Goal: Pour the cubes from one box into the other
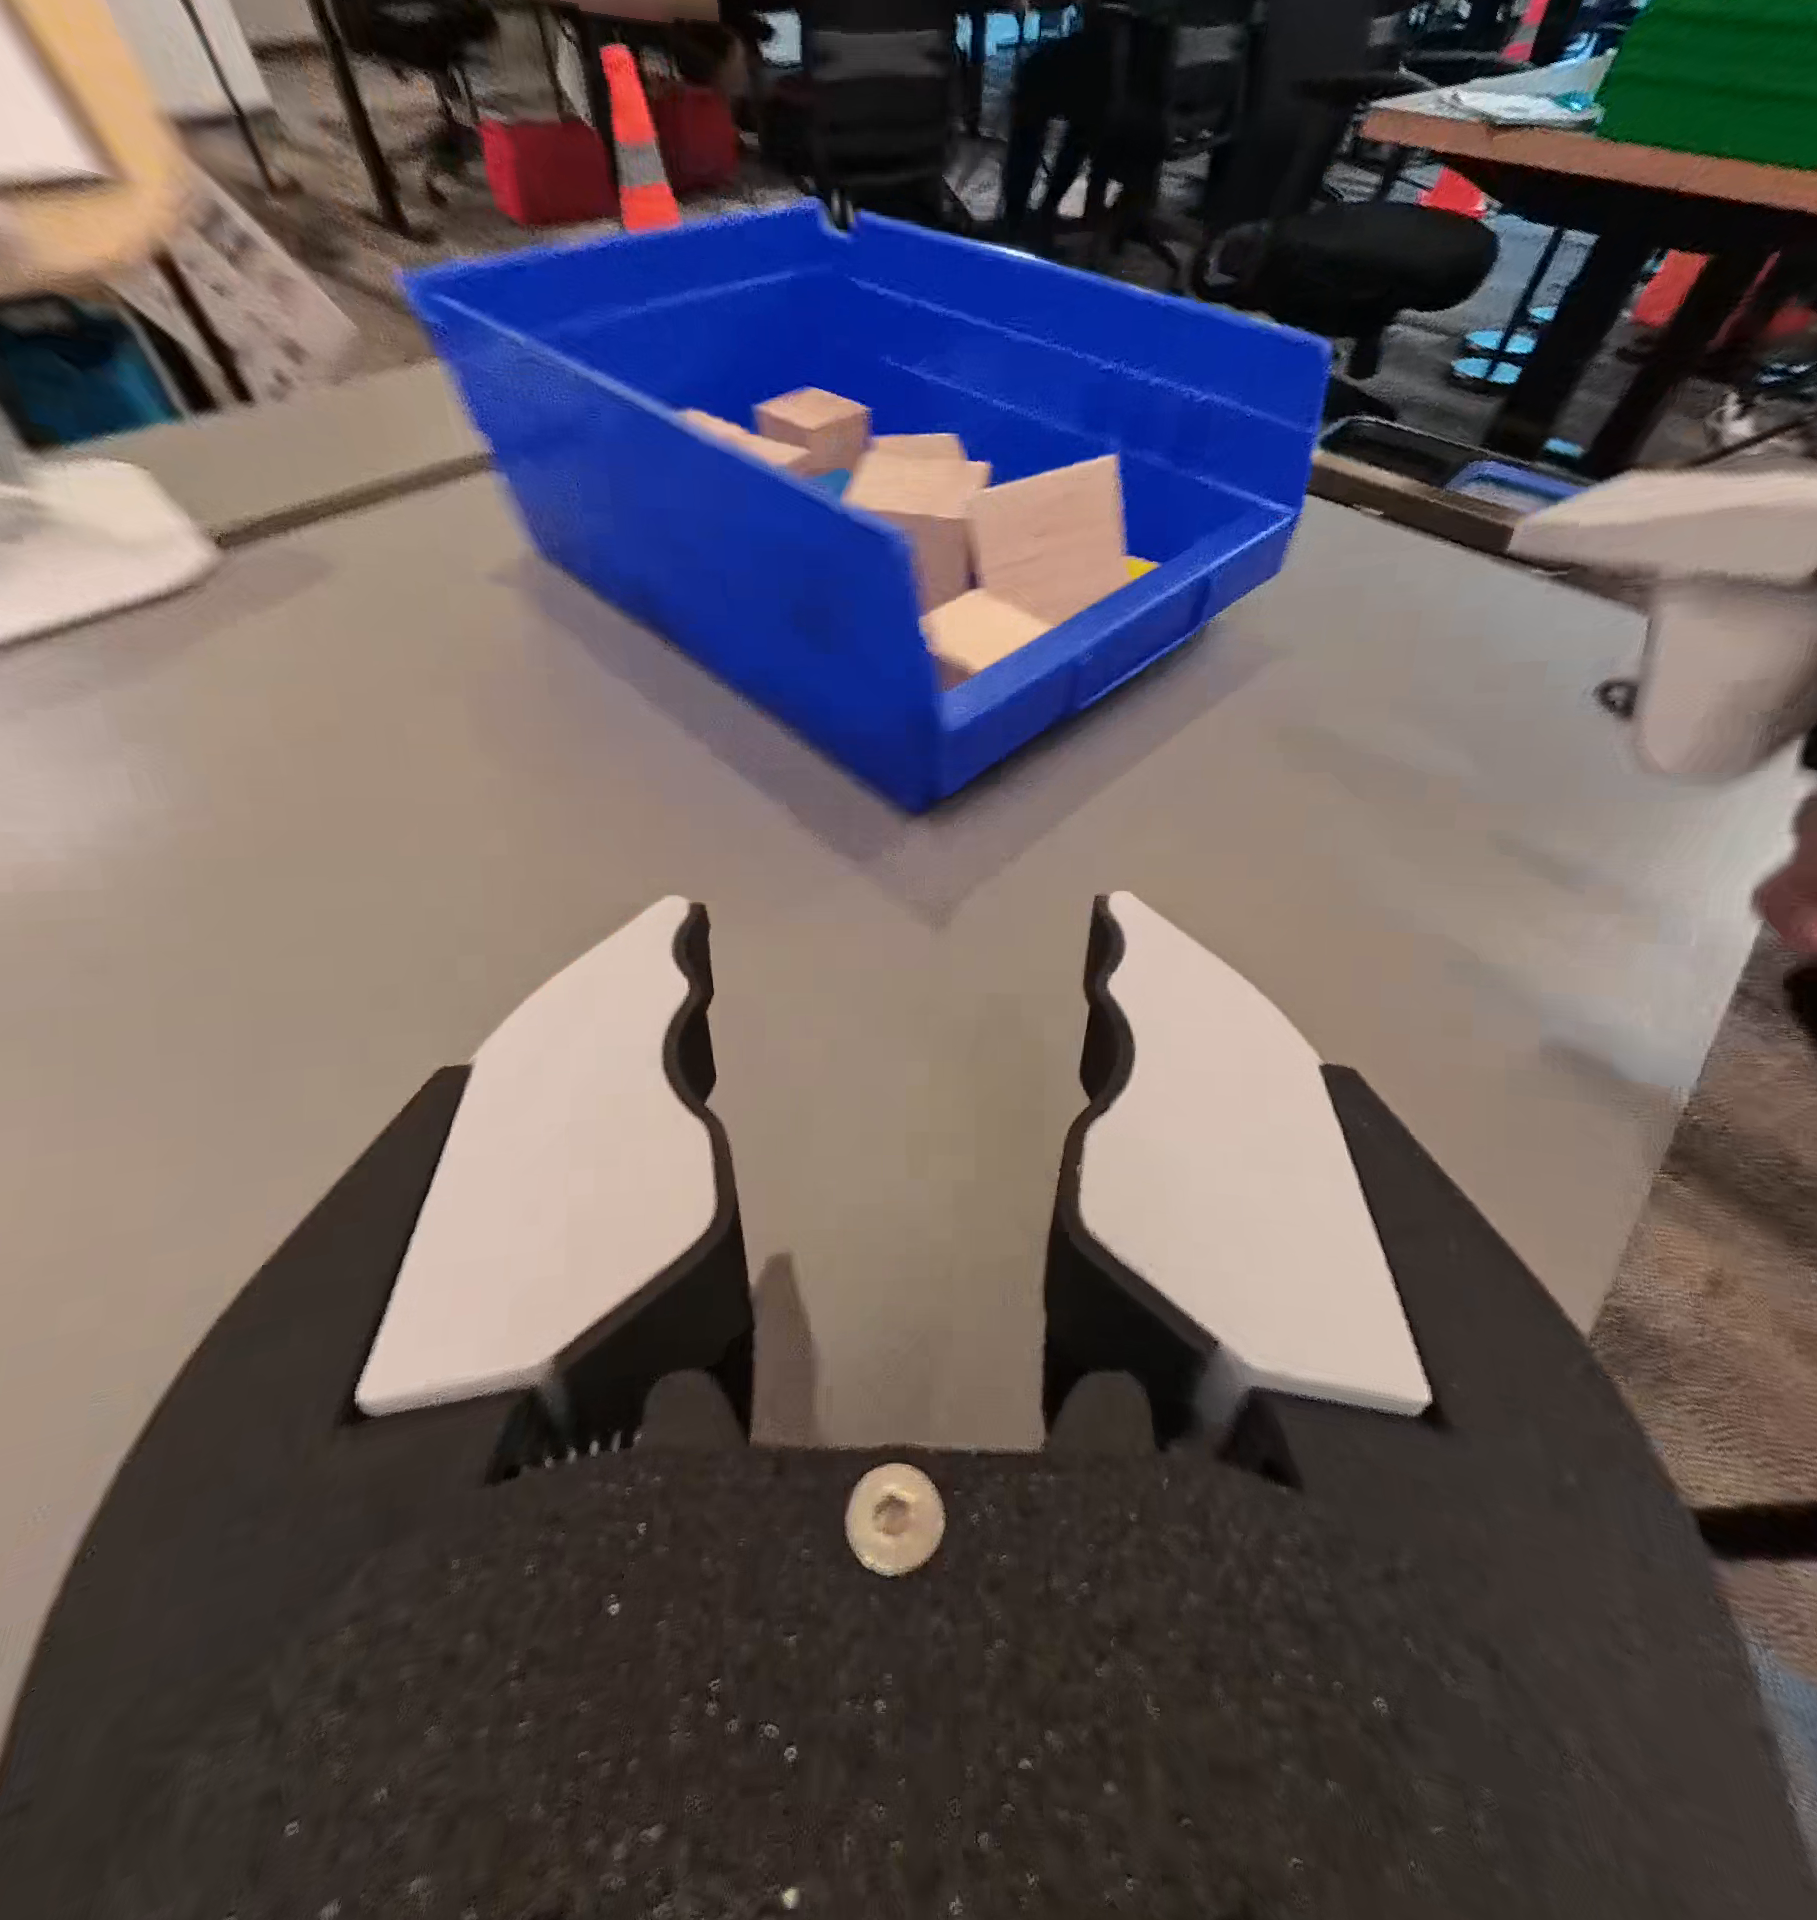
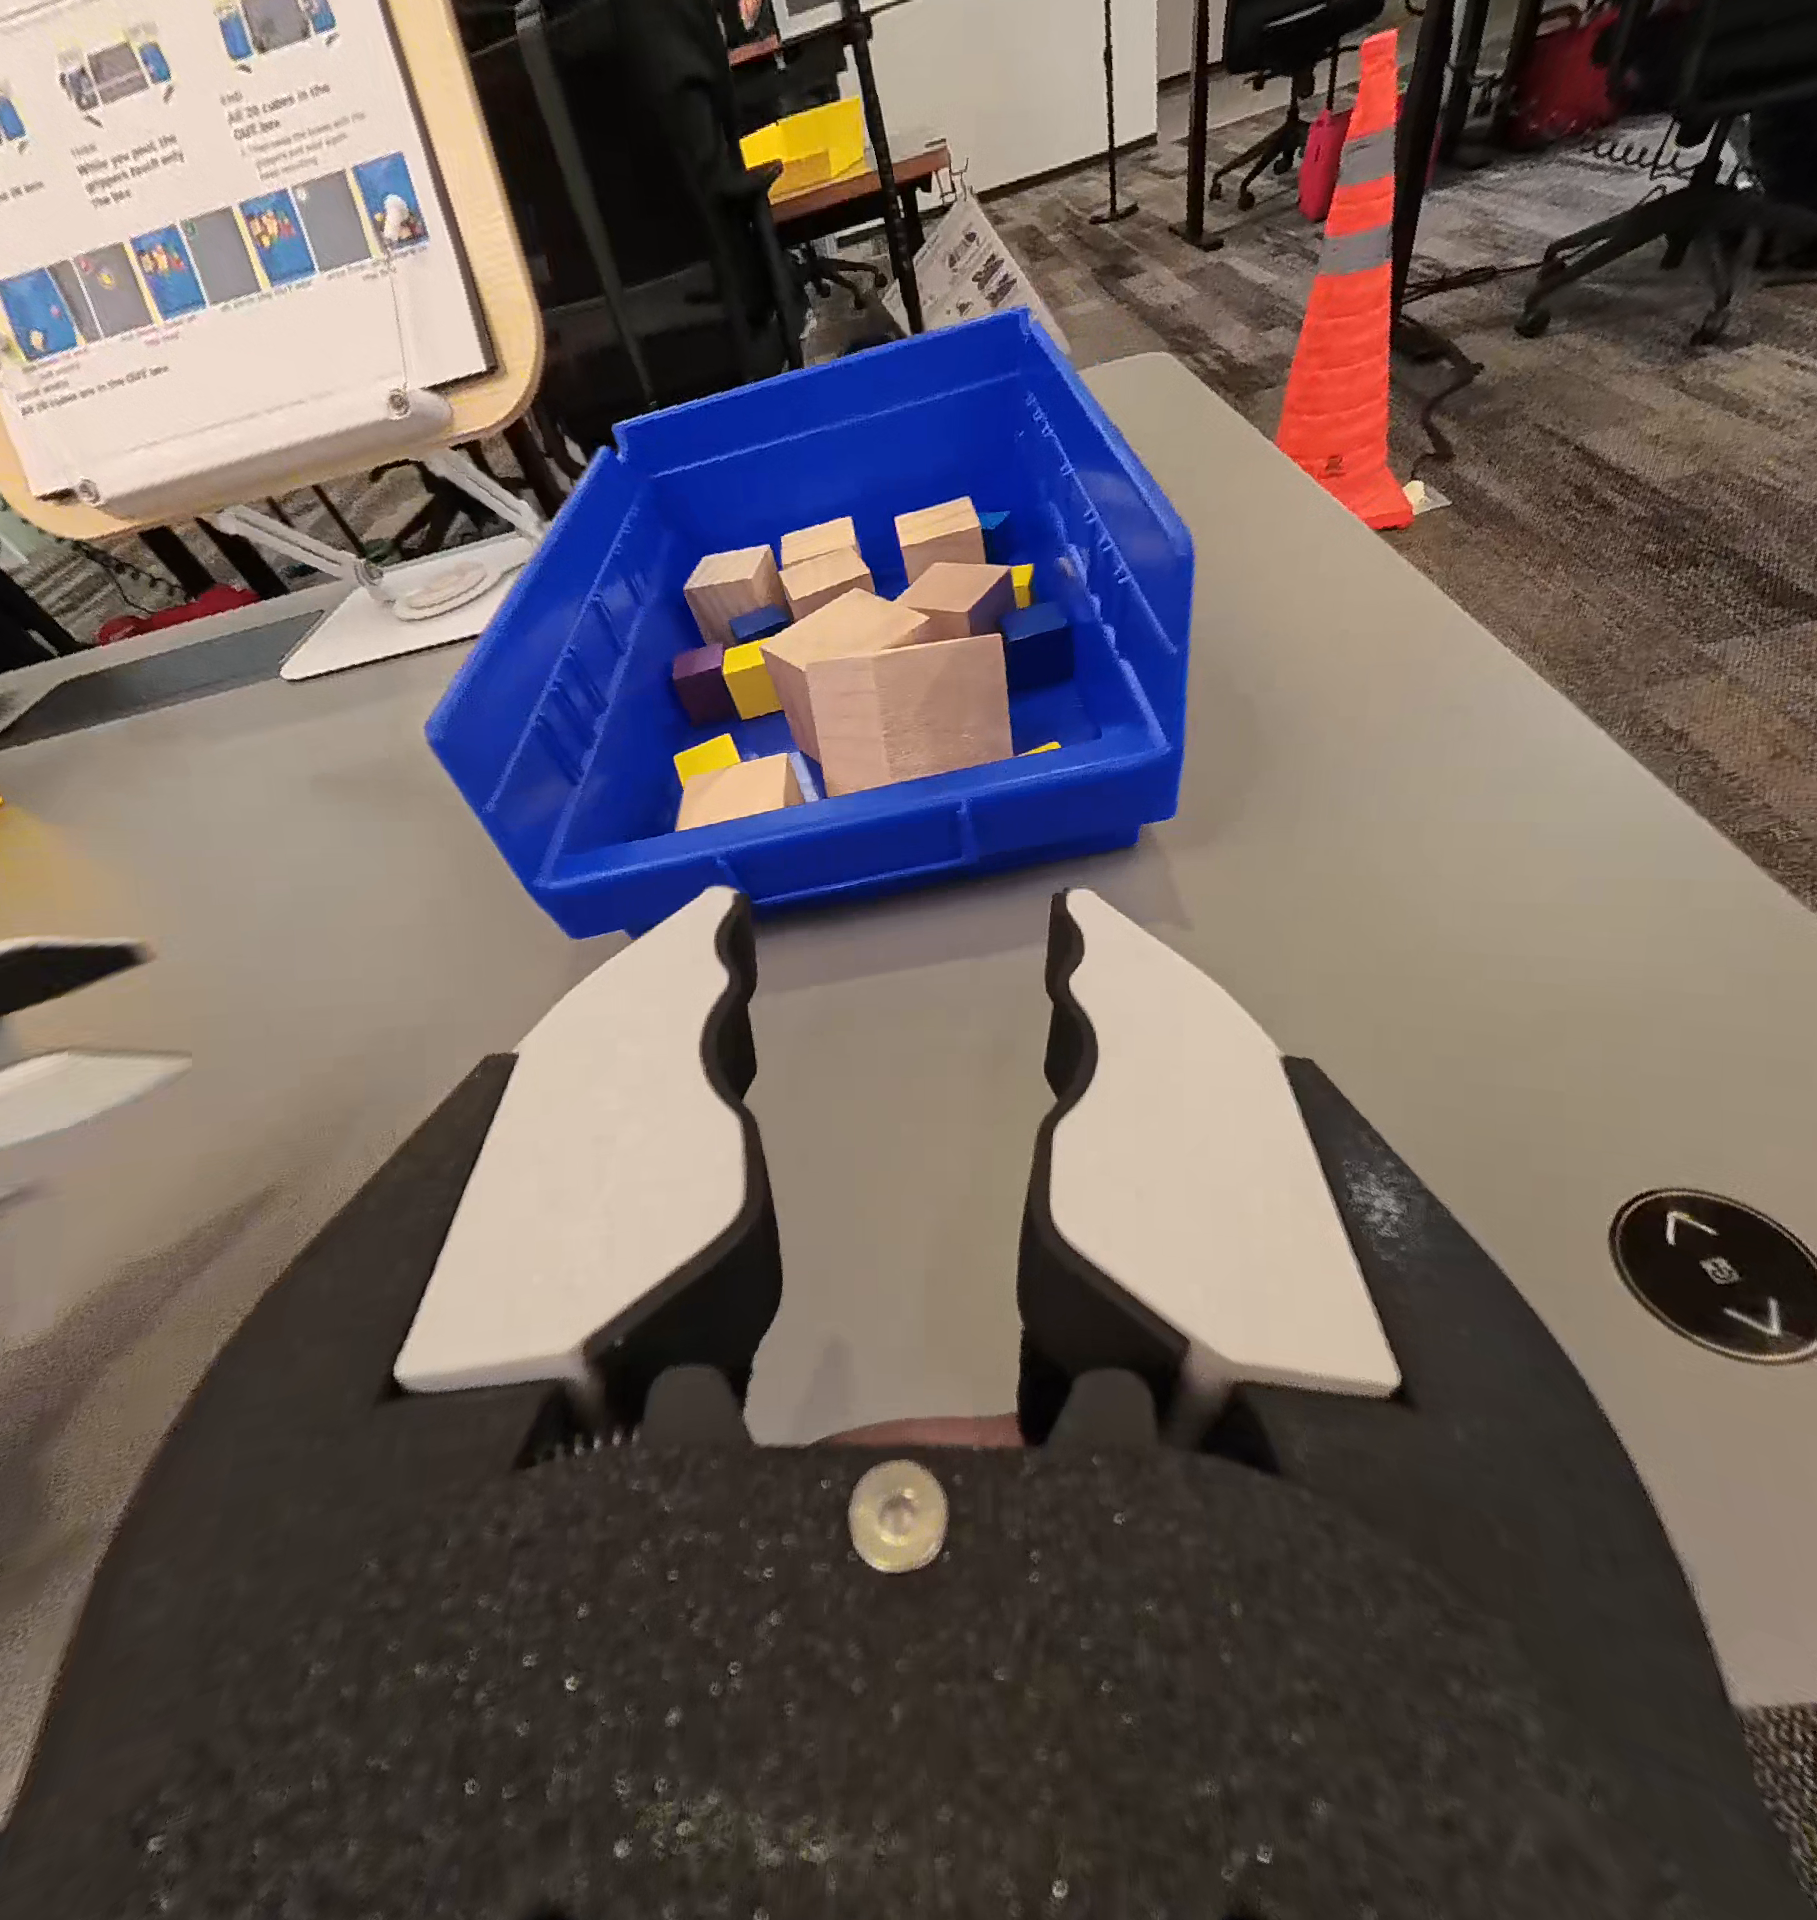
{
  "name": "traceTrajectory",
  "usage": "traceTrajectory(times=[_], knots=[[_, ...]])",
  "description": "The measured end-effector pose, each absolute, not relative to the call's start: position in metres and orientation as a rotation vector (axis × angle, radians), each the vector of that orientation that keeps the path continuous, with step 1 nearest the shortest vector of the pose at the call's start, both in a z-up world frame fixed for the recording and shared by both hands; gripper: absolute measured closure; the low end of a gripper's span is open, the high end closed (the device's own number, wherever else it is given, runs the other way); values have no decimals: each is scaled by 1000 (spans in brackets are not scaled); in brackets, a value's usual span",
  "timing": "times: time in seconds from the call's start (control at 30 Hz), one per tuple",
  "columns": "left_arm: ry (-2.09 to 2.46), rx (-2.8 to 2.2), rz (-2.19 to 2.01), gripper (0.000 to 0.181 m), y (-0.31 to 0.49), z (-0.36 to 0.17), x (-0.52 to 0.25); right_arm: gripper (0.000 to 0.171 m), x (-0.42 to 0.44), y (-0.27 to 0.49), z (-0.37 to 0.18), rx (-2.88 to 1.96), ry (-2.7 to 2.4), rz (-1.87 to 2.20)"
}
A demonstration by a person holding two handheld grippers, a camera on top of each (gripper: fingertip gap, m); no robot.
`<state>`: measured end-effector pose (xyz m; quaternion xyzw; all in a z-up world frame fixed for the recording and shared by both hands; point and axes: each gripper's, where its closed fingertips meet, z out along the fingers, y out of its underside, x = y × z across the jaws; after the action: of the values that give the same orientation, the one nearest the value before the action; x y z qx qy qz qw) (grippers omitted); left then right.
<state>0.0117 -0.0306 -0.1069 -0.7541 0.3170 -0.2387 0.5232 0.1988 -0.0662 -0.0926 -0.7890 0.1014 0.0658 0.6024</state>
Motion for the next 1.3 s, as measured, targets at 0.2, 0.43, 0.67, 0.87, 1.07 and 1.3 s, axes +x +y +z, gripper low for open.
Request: traceTrajectory(times=[0.2,0.43,0.67,0.87,1.07,1.3], knots=[[674,-1888,-489,109,17,-124,103,118,216,-64,-96,-1828,275,178],[468,-1903,-468,166,59,-120,89,117,217,-59,-106,-1875,274,199],[397,-1937,-321,175,73,-121,52,107,206,-46,-128,-1989,209,129],[375,-1953,-351,177,40,-121,18,106,202,-39,-134,-2009,230,25],[371,-1960,-403,178,10,-121,-14,110,171,-34,-135,-2014,209,153],[382,-1941,-378,177,-2,-117,-28,167,158,-42,-131,-2068,264,61]])
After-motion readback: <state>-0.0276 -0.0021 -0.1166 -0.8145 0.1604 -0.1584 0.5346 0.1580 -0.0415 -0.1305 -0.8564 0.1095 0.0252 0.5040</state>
